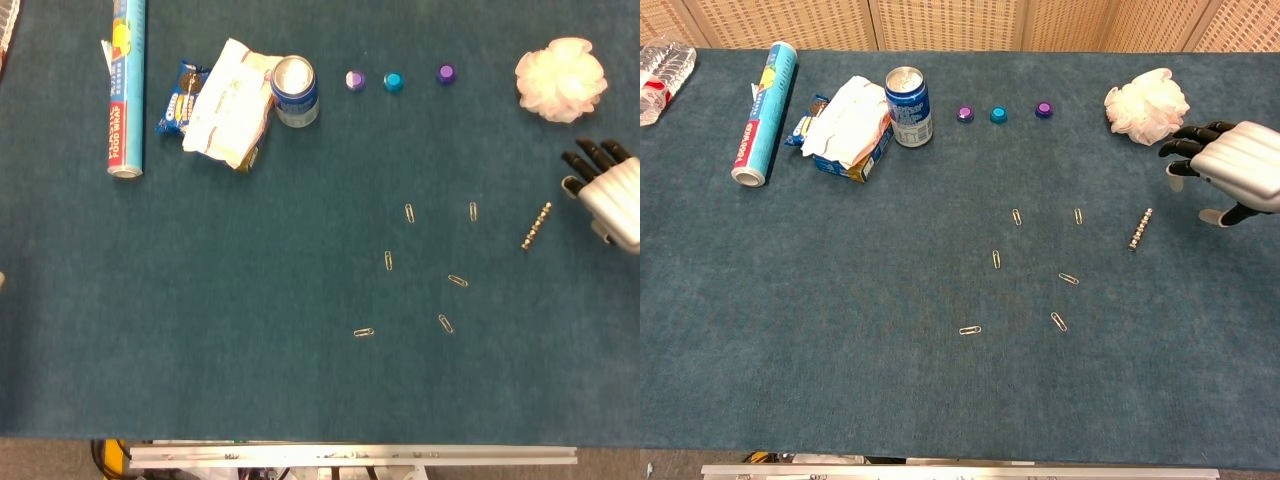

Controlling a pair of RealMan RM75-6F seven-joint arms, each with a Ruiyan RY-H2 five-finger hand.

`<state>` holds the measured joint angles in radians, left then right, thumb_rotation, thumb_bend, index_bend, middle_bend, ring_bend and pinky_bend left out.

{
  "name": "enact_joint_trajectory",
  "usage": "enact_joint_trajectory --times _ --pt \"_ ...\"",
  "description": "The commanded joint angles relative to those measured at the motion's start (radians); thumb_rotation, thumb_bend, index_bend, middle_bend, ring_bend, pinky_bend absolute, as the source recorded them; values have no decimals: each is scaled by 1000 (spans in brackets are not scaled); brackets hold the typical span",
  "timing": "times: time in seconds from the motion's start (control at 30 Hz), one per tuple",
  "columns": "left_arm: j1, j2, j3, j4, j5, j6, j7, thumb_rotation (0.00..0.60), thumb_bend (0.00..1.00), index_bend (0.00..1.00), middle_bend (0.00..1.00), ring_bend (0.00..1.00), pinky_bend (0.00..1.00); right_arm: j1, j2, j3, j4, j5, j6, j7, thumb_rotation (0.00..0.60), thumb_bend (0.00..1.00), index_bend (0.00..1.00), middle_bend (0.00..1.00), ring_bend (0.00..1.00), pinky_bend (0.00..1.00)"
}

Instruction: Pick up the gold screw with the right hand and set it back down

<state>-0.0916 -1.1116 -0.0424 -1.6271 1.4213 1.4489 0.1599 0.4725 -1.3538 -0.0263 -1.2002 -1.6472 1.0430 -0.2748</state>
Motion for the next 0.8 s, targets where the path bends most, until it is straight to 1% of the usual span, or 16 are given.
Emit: enact_joint_trajectory --times 0.03,0.8 --pt "0 0 -1 0 -2 -1 -1 600 85 373 294 221 411 5 -6 -3 5 3 -8 -4 600 207 454 196 102 200" --pt "4 2 -2 1 -5 1 -6 600 84 373 294 221 411 52 -57 -25 49 12 -59 -19 600 233 475 196 101 201"
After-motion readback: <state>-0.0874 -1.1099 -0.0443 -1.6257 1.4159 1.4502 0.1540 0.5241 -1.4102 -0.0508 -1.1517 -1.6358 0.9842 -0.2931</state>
